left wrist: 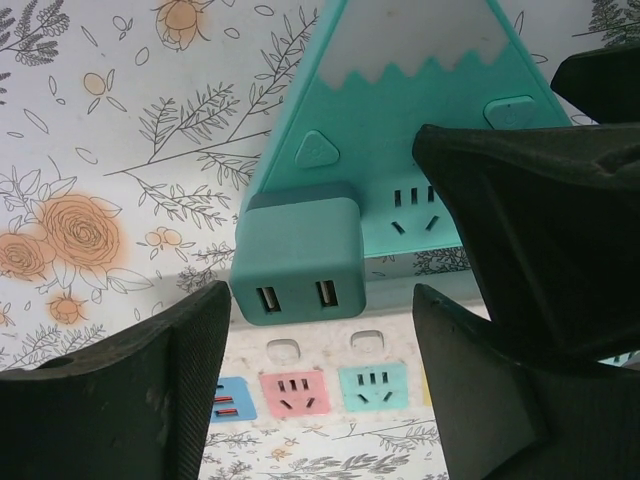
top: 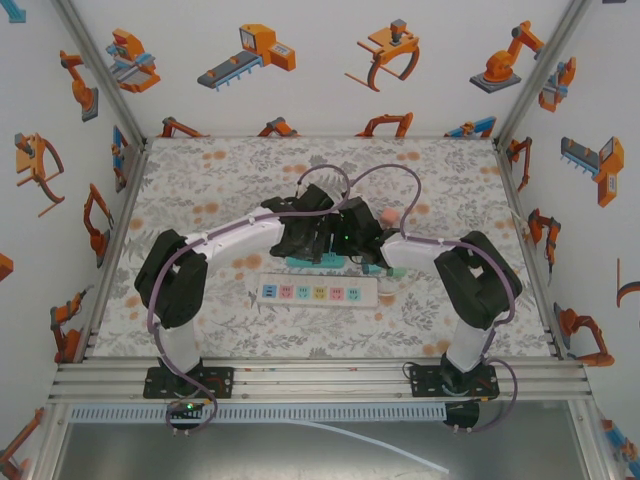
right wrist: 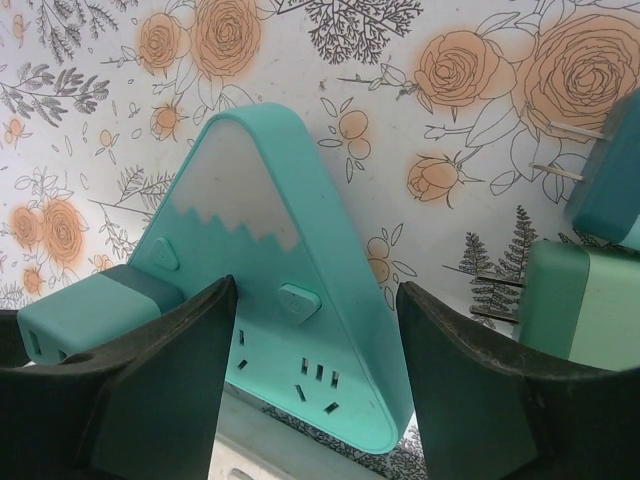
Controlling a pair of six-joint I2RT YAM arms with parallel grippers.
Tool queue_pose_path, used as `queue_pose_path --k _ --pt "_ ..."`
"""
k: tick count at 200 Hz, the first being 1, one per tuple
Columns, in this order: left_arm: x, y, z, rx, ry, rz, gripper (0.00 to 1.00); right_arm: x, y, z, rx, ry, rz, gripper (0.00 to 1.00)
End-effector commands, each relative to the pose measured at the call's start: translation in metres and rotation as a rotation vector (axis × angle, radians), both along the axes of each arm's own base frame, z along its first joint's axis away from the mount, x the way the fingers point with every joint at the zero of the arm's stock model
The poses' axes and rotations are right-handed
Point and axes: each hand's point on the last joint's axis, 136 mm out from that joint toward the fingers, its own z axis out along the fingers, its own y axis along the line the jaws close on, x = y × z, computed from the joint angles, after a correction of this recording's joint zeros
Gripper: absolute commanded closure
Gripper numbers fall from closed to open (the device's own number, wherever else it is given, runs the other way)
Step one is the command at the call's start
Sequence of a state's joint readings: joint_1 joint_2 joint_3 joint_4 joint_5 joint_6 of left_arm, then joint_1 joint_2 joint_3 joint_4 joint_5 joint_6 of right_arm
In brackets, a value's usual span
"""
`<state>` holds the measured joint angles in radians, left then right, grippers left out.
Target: Pull the plug off the socket
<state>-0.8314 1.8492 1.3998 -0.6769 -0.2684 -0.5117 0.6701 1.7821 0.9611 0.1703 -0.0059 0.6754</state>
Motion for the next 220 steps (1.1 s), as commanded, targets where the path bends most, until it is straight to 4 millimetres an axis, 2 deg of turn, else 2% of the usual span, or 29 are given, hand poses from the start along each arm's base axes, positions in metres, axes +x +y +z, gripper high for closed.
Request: queue_pose_path --k 1,31,55,73,105,139,180,200,220 --pt "0.013 0.008 -0.006 0.029 -0.046 0.054 0.31 -0.018 -0.020 -0.043 -0.123 0.095 -0.012 0.41" --pt "0.030 0.028 0.003 0.067 -0.193 0.157 0.35 -0.020 -0.018 -0.043 -0.104 0.099 -0.011 0.42" --pt "0.031 0.018 0.007 -0.056 -0.230 0.136 0.36 -0.021 -0.020 -0.043 -0.111 0.100 -0.016 0.41" --pt "0.030 0.014 0.001 -0.071 -0.207 0.114 0.38 -0.021 -0.021 -0.043 -0.115 0.100 -0.018 0.41" --pt "0.024 0.016 -0.013 -0.072 -0.134 0.126 0.49 -0.021 -0.023 -0.044 -0.123 0.106 -0.026 0.41" --pt "0.021 0.017 -0.013 -0.082 -0.099 0.125 0.63 -0.021 -0.028 -0.052 -0.149 0.119 -0.043 0.41" --pt "0.020 0.005 0.016 -0.170 -0.078 0.108 0.67 -0.026 -0.036 -0.071 -0.272 0.114 -0.035 0.43" --pt "0.019 -0.009 0.036 -0.298 -0.066 0.077 0.67 -0.028 -0.039 -0.076 -0.309 0.109 -0.041 0.43" --pt "0.022 -0.002 0.047 -0.355 -0.069 0.112 0.67 -0.029 -0.045 -0.079 -0.333 0.105 -0.054 0.44"
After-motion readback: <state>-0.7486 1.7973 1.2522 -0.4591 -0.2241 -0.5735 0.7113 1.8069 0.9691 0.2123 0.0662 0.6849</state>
